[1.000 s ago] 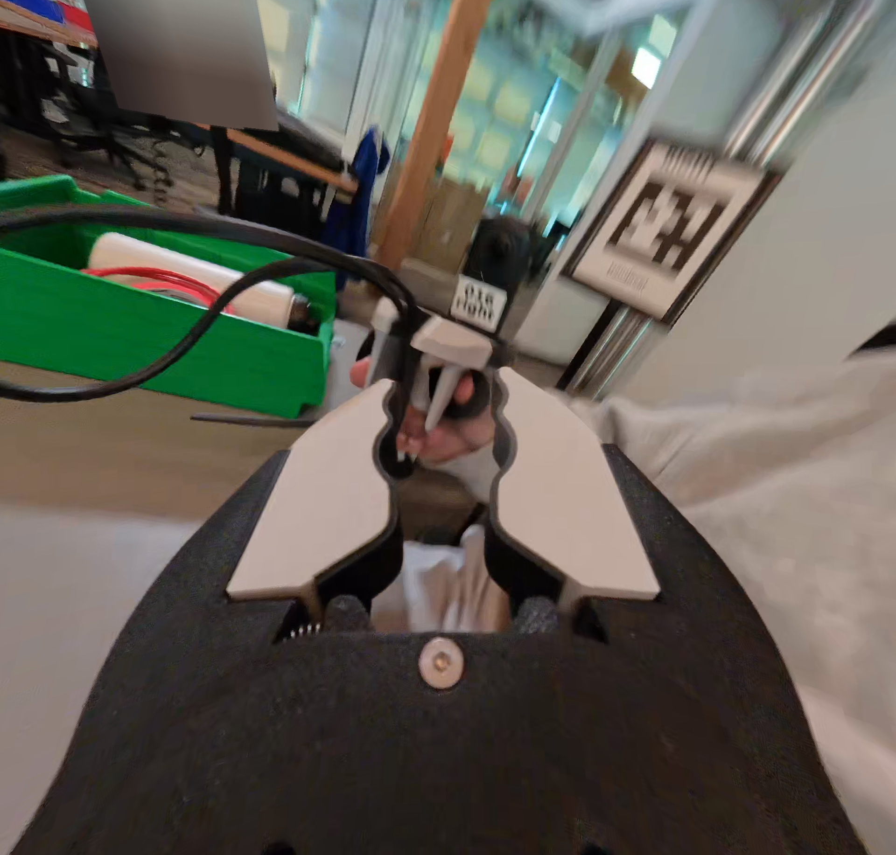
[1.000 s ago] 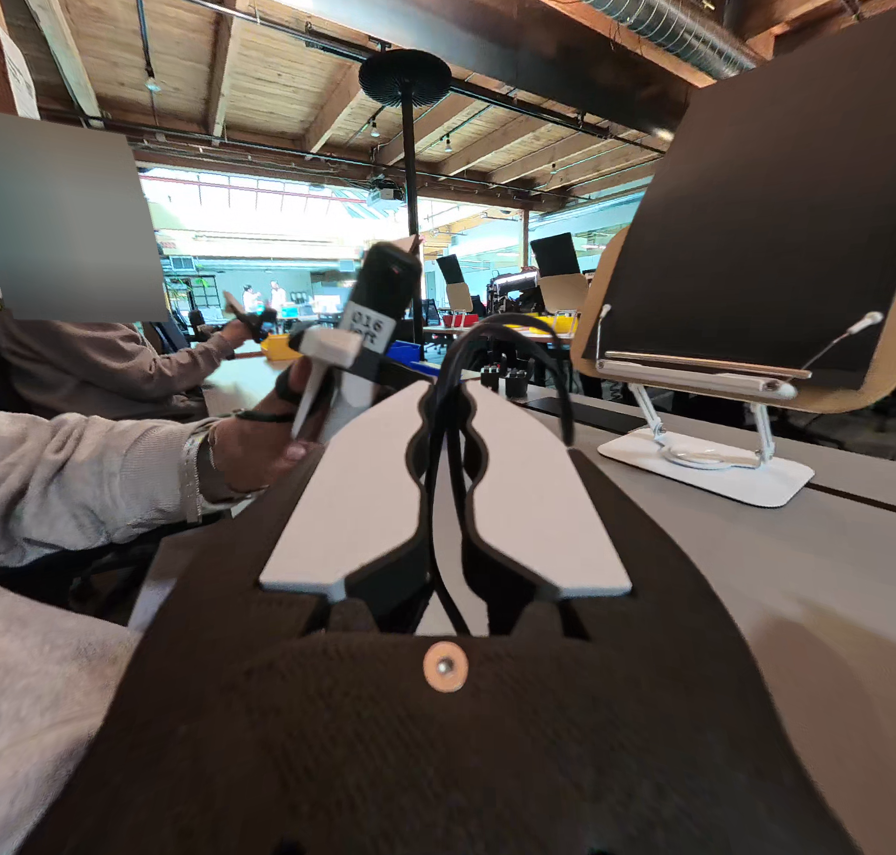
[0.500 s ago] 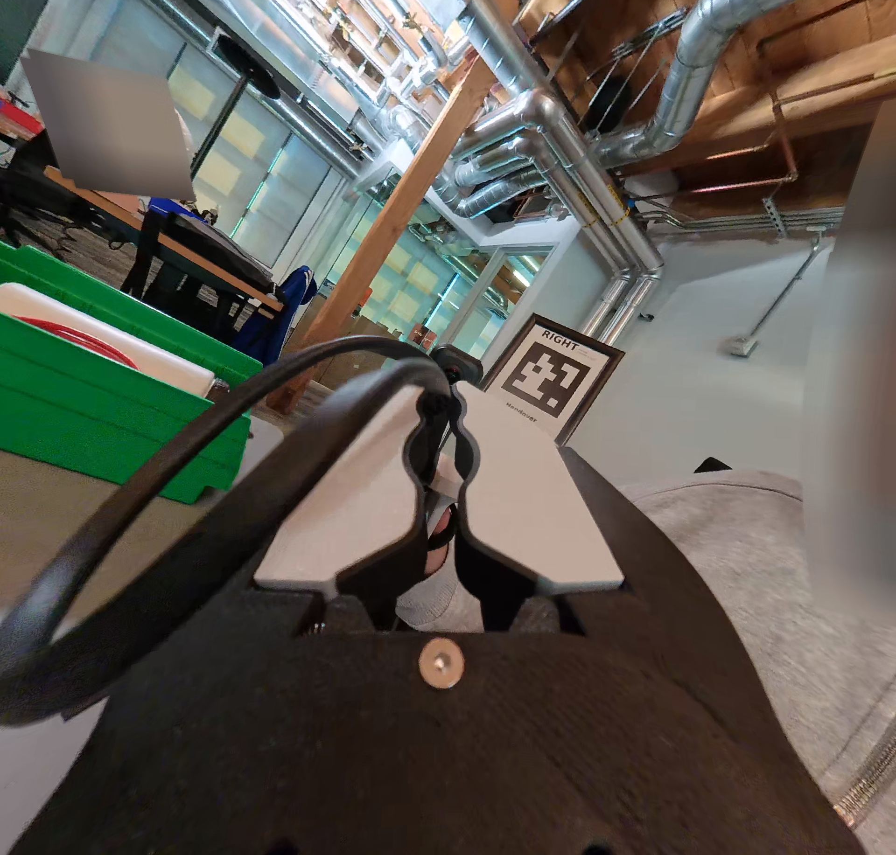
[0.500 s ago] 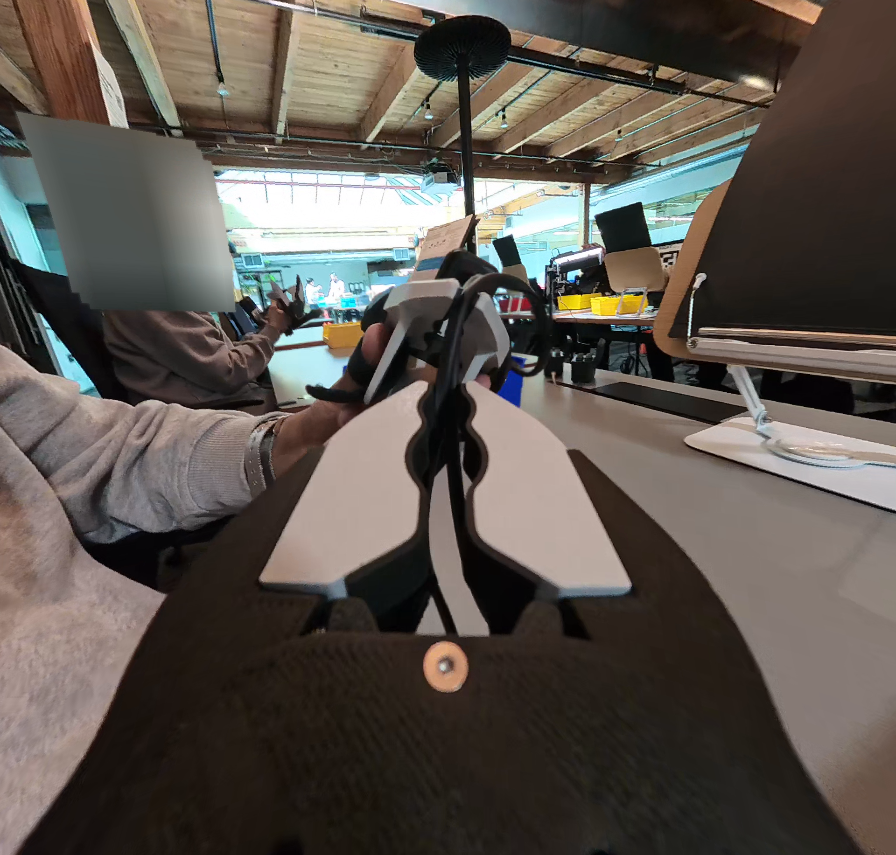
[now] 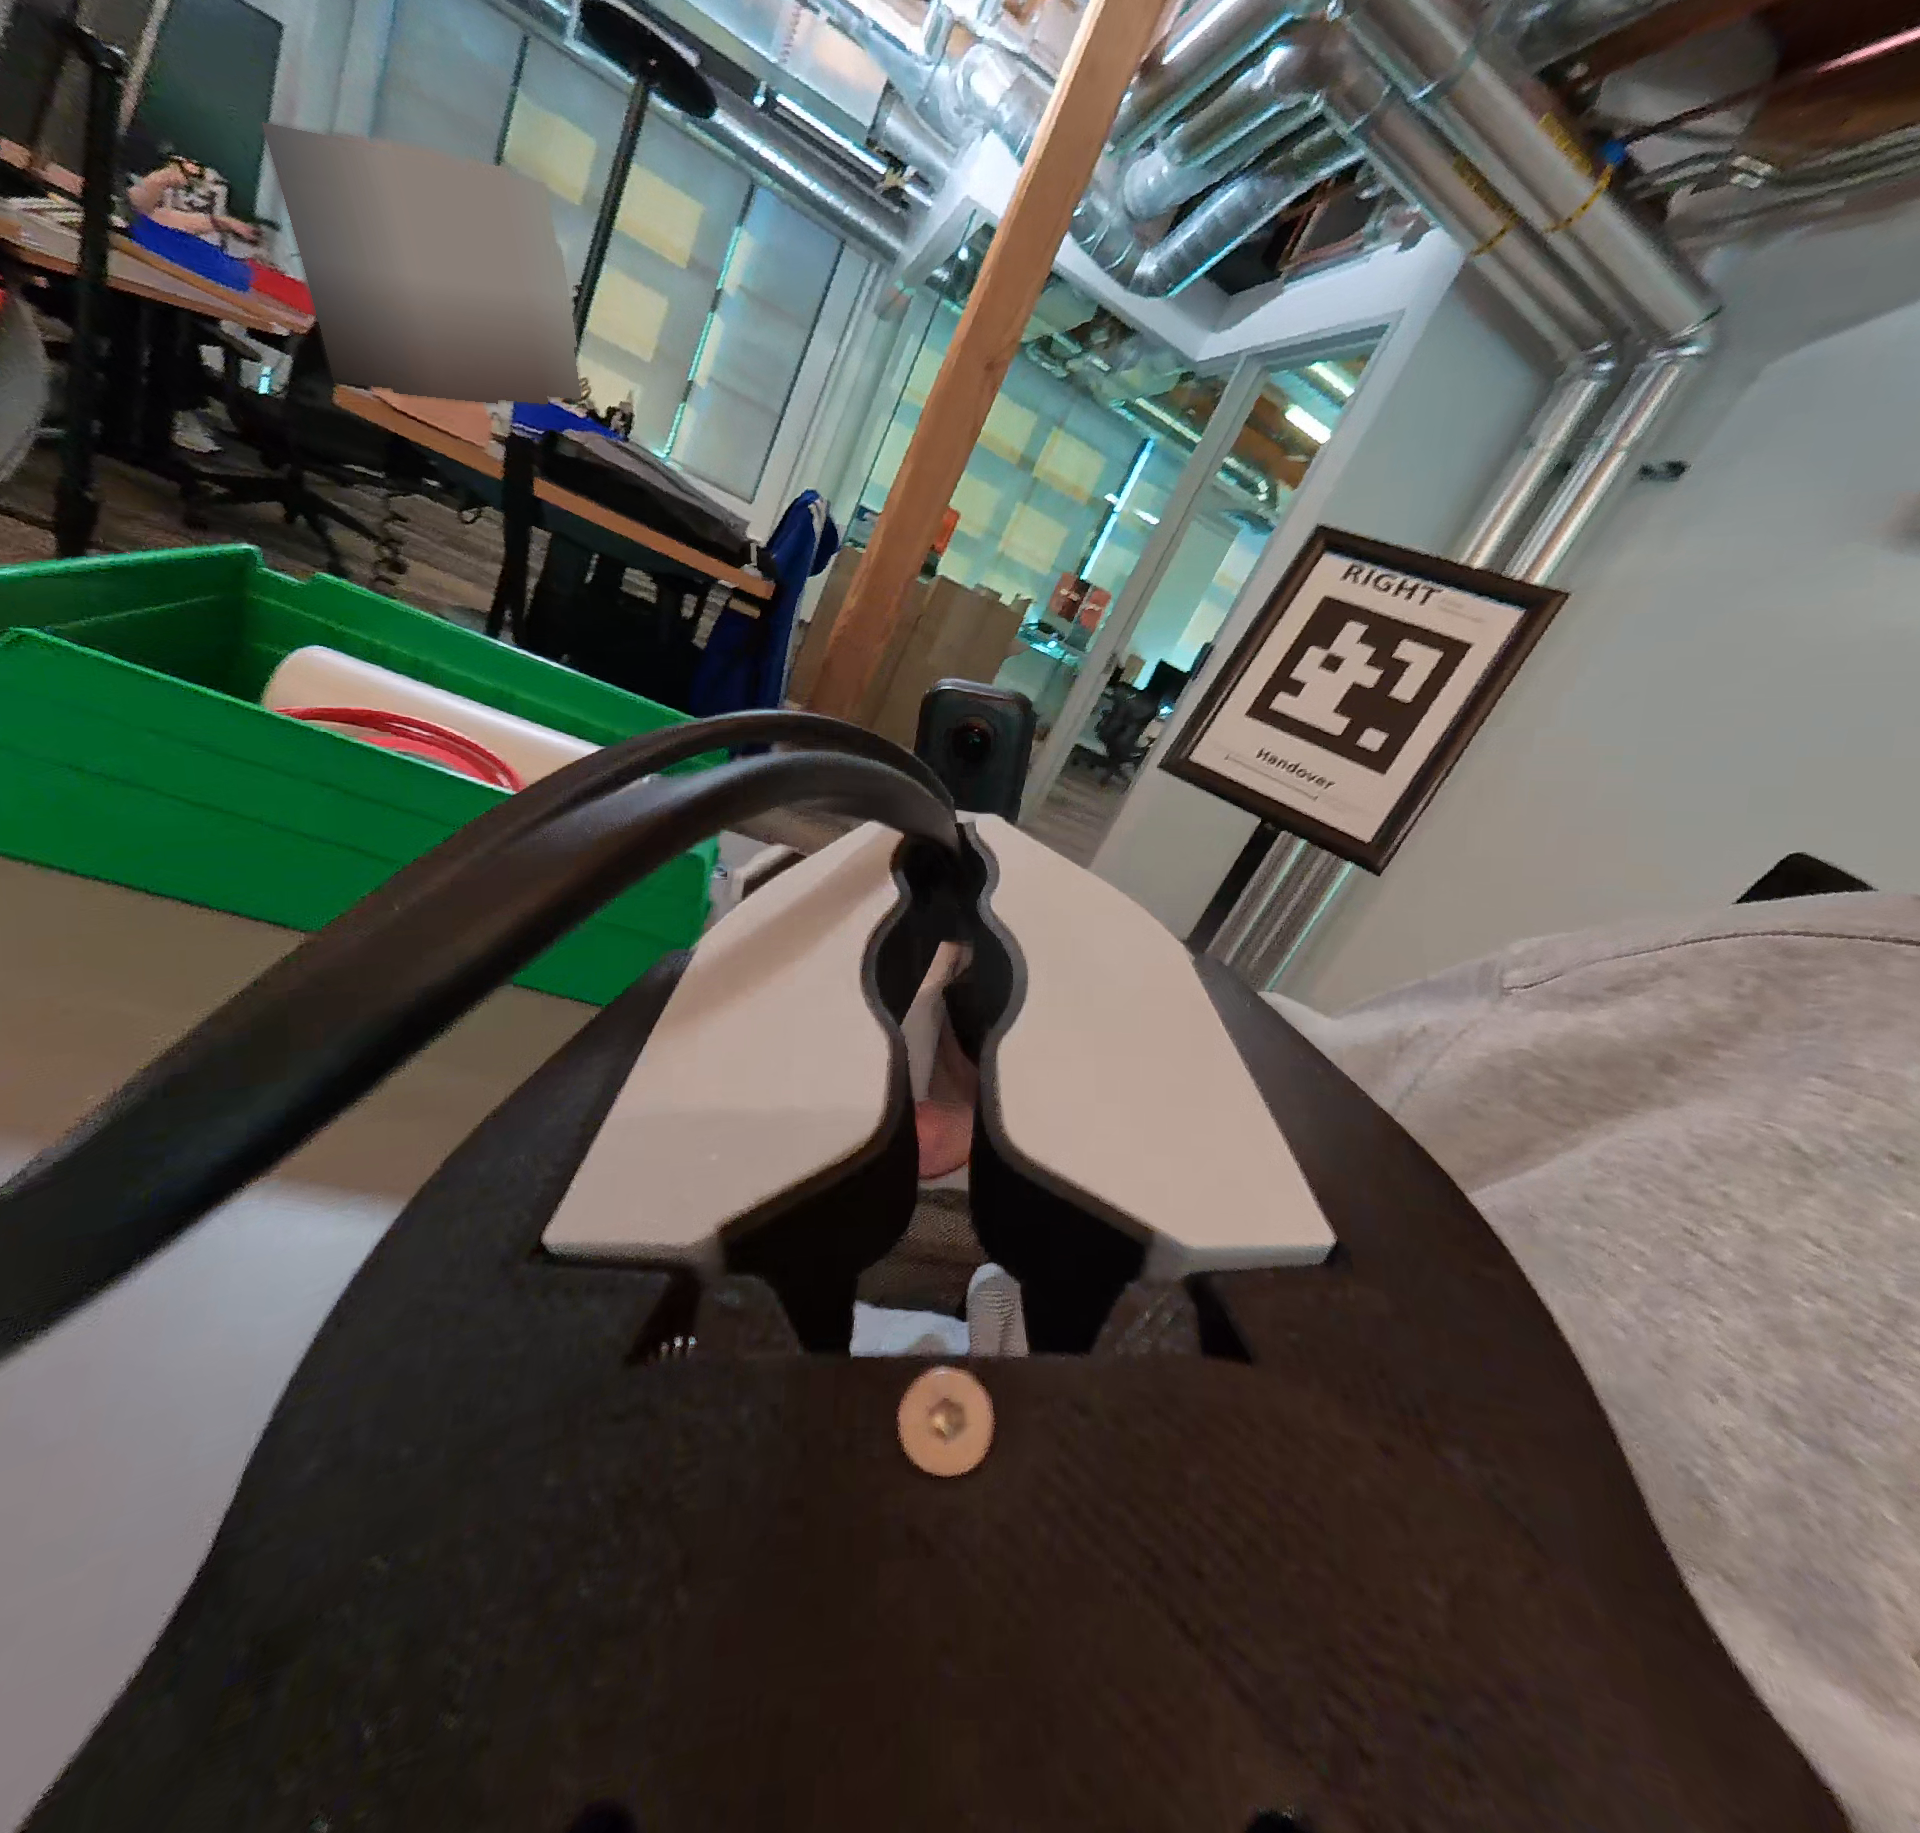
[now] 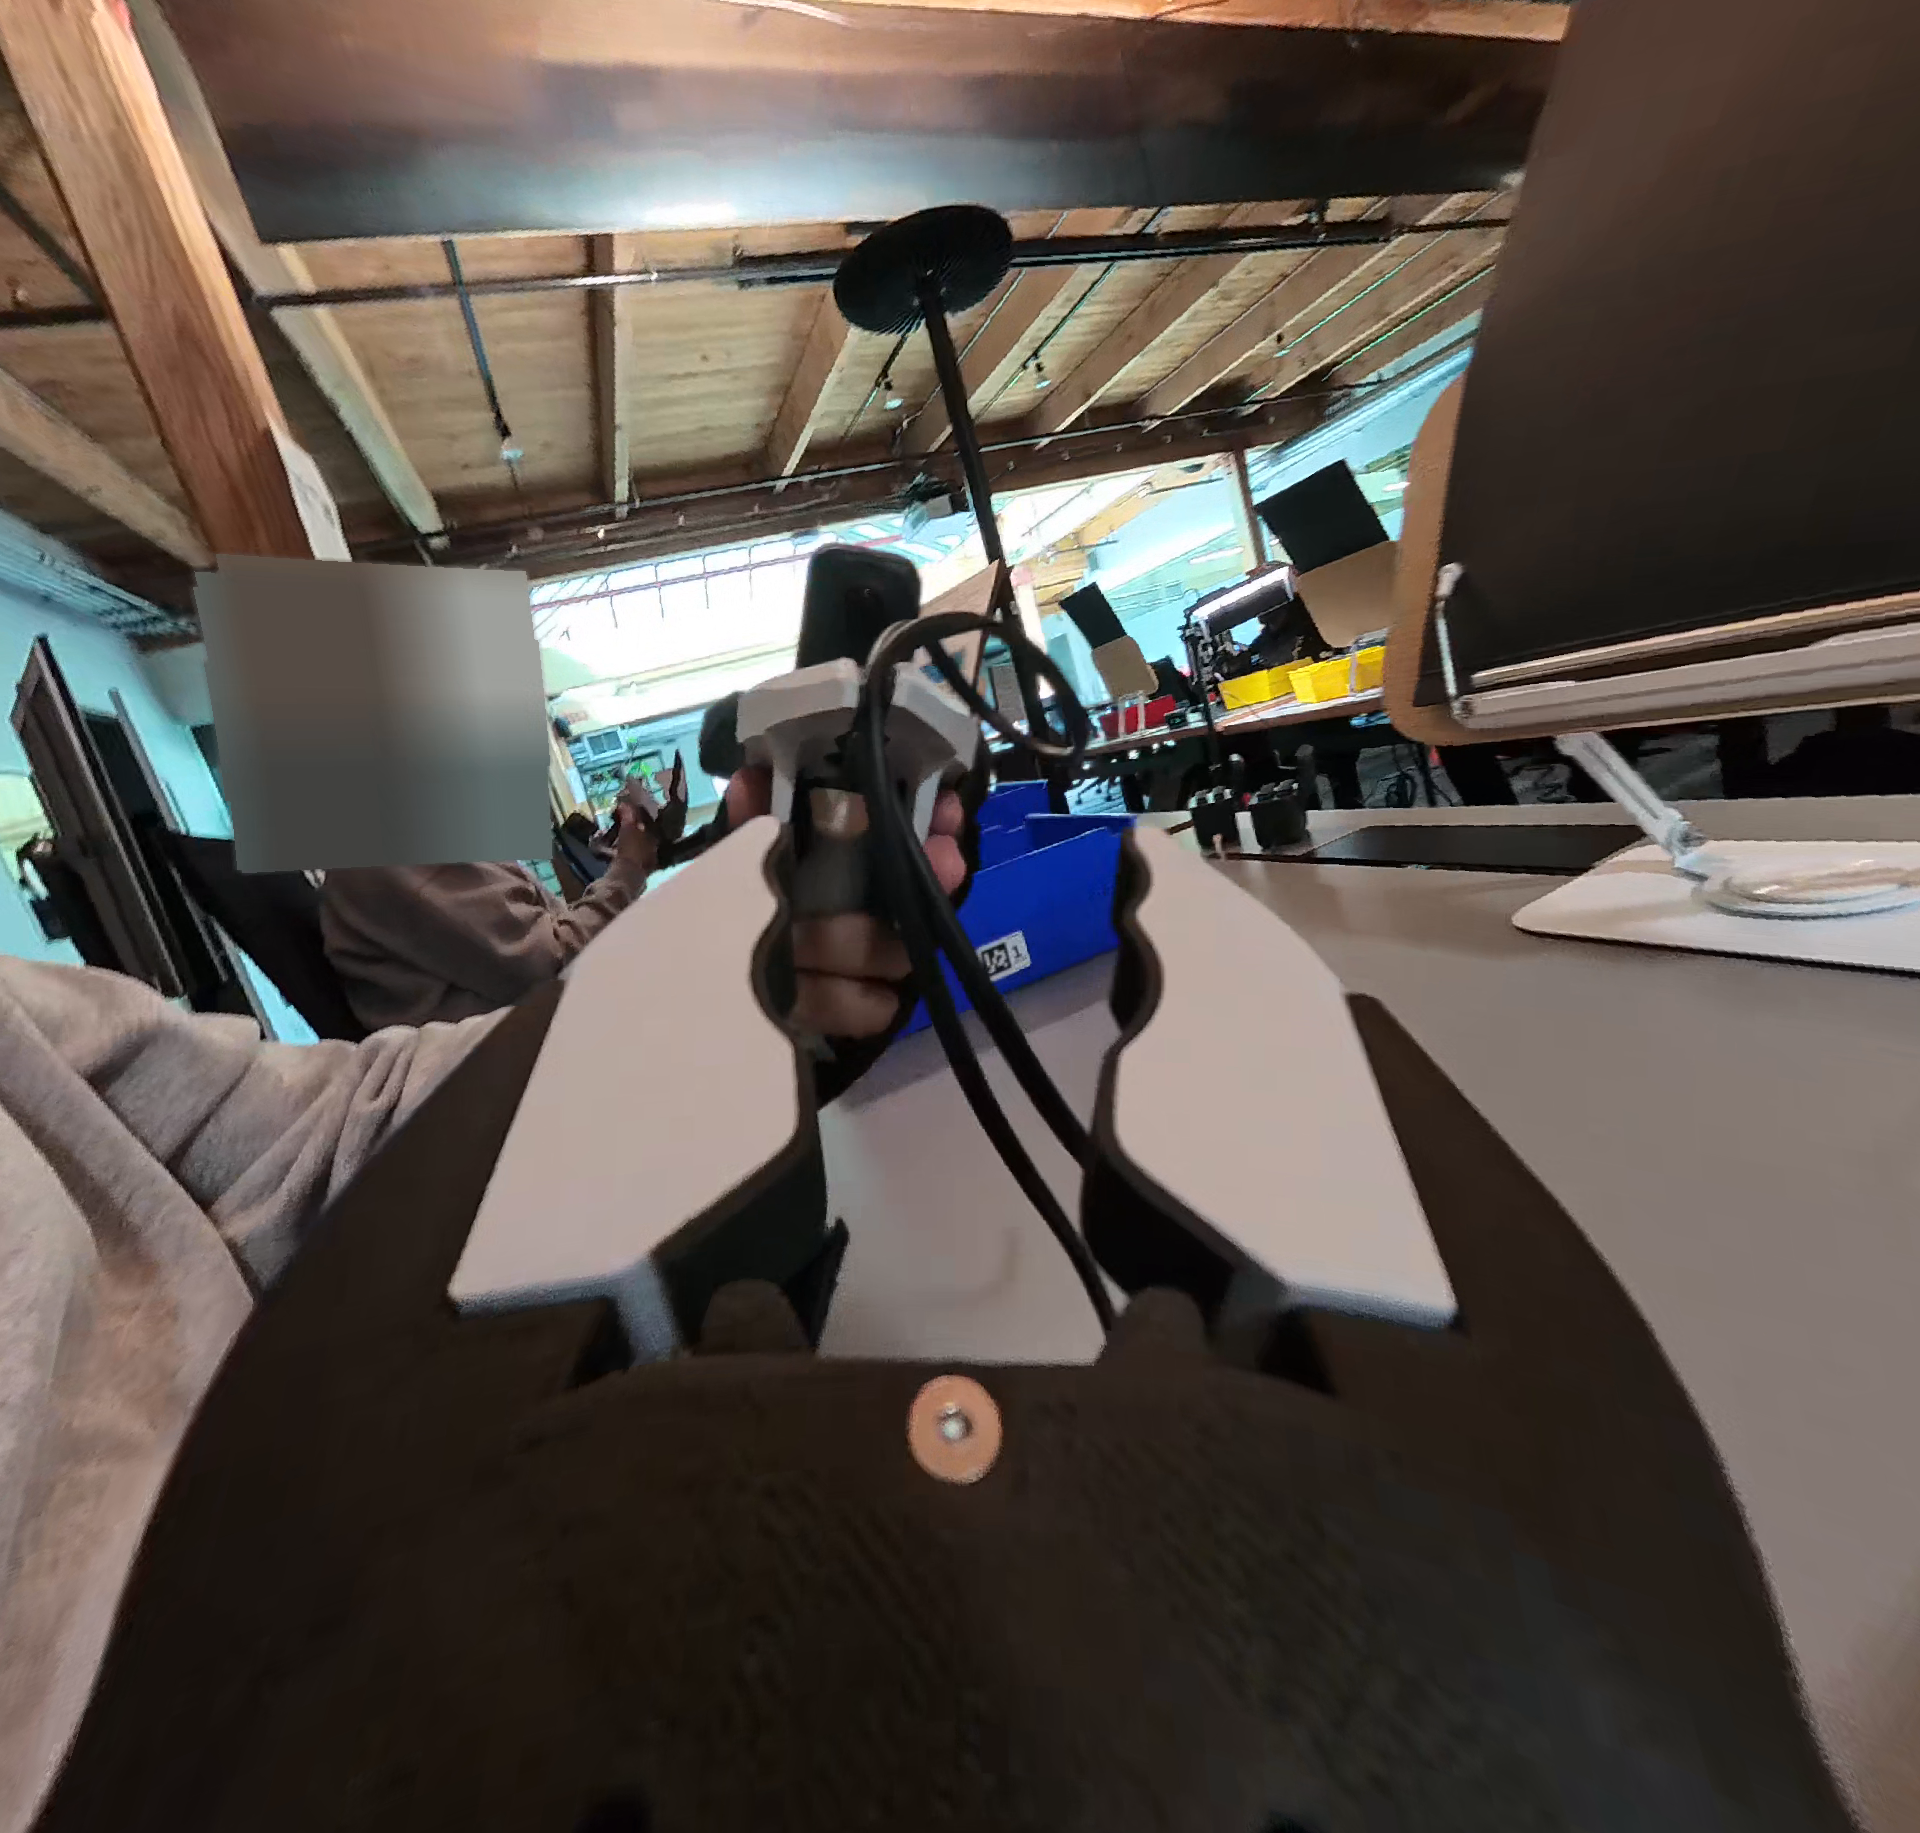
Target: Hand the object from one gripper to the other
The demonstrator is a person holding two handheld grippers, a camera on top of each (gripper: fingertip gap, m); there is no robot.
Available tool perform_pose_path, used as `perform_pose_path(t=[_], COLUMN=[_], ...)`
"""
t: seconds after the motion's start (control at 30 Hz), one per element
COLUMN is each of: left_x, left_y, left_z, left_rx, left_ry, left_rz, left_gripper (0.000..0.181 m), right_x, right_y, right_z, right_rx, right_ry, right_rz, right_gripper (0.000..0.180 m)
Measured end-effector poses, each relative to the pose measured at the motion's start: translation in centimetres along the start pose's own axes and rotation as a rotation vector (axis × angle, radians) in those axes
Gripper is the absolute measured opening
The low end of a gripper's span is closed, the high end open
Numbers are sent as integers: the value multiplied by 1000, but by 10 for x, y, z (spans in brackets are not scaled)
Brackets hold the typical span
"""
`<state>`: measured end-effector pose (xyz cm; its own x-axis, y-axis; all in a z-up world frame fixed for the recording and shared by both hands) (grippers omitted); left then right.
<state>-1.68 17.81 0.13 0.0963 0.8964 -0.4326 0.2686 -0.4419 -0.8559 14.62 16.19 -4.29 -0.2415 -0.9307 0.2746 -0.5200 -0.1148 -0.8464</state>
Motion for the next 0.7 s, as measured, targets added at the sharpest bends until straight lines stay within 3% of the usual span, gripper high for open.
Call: perform_pose_path(t=[0.13, 0.3, 0.4, 0.47, 0.53, 0.6, 0.7], left_x=[0, -5, -16, -24, -35, -49, -56], left_y=[-9, -15, -17, -13, -5, 3, 8], left_z=[7, 7, -2, -7, -10, -12, -12], left_rx=[90, 309, 352, 388, 438, 470, 528], left_ry=[-114, -362, -387, -341, -189, -20, 44], left_rz=[-134, -514, -614, -686, -732, -746, -759], left_gripper=[3, 3, 3, 4, 2, 0, 0], right_x=[-10, -12, -8, 1, 8, 13, 17], right_y=[-8, -9, -17, -32, -45, -57, -64], right_z=[8, 8, -9, -28, -45, -61, -84], right_rx=[-38, -24, 20, 70, 168, 273, 413], right_ry=[53, 93, 114, 64, 10, -62, -190], right_rz=[-15, 11, 70, 75, 35, -80, -330], right_gripper=[59, 61, 60, 61, 65, 67, 70])
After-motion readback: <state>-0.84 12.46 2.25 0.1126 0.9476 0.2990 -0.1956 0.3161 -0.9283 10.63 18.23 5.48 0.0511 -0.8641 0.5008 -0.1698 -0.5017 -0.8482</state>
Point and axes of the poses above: each gripper's, where its closed fingertips meet, z back along the fingers, y out of its underside, x = y × z across the jaws, the point moved 8 cm from there along z, back along the fingers, and after that the axes turned 5 degrees about -x, right-handed, at the moved point
